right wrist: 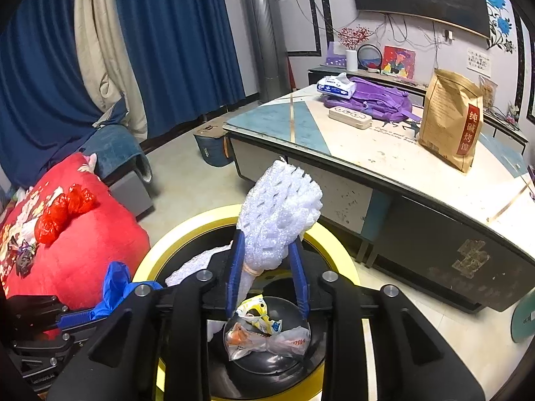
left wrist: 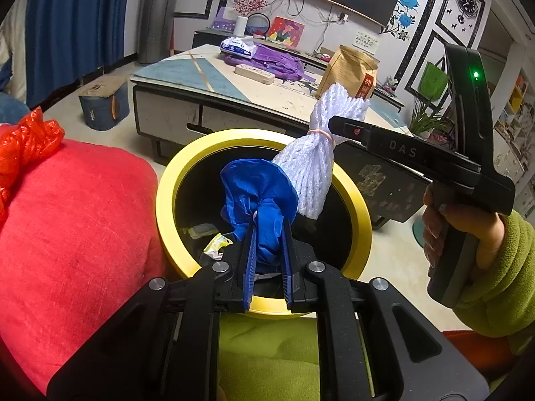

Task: Collect trash
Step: 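Open both tools to drop the glove and mesh sleeve into the bin, then move both open tools back over the trash on the bedspread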

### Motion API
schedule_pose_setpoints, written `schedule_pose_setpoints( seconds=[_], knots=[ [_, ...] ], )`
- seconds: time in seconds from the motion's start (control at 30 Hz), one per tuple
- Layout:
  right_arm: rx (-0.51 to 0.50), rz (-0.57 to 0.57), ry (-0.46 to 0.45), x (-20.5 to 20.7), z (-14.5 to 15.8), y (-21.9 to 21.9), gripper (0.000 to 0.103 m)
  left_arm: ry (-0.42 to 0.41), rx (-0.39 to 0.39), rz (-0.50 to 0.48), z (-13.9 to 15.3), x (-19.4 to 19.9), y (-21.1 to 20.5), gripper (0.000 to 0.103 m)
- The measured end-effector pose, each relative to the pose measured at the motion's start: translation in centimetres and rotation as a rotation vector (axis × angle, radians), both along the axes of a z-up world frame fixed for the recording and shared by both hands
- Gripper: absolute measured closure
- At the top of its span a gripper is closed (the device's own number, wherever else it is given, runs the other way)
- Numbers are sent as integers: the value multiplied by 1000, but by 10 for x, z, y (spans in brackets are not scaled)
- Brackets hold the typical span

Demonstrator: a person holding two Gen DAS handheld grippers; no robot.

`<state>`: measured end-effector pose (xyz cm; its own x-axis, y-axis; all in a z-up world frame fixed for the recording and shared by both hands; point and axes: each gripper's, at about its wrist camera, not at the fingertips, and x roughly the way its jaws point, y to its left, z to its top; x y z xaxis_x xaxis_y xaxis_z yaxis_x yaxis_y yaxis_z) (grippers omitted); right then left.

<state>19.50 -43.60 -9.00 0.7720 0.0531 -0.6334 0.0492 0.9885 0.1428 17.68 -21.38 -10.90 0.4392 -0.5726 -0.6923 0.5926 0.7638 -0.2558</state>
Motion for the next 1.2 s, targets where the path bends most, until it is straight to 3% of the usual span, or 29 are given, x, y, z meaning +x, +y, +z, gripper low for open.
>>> schedule_pose_setpoints(
  seconds=[0.2,0.27,0.37,0.5,0.63,0.8,1.2],
  knots=[
    [19,-15,-11,-2,3,-5,56,8,-20,16,1,5,5,80],
    [24,-22,-18,-3,4,-7,55,5,-21,22,1,4,6,79],
    [29,-32,-22,-4,6,-9,50,2,-25,32,2,5,8,68],
    [39,-37,-35,-6,10,-9,43,-7,-35,72,8,5,16,47],
    [37,-25,-51,-9,14,-4,40,-27,-39,127,15,5,28,19],
    [37,-7,-81,-13,23,4,34,-49,-39,163,23,-1,36,11],
    [53,104,-204,-38,61,45,22,-153,14,262,47,-18,59,11]
  ],
)
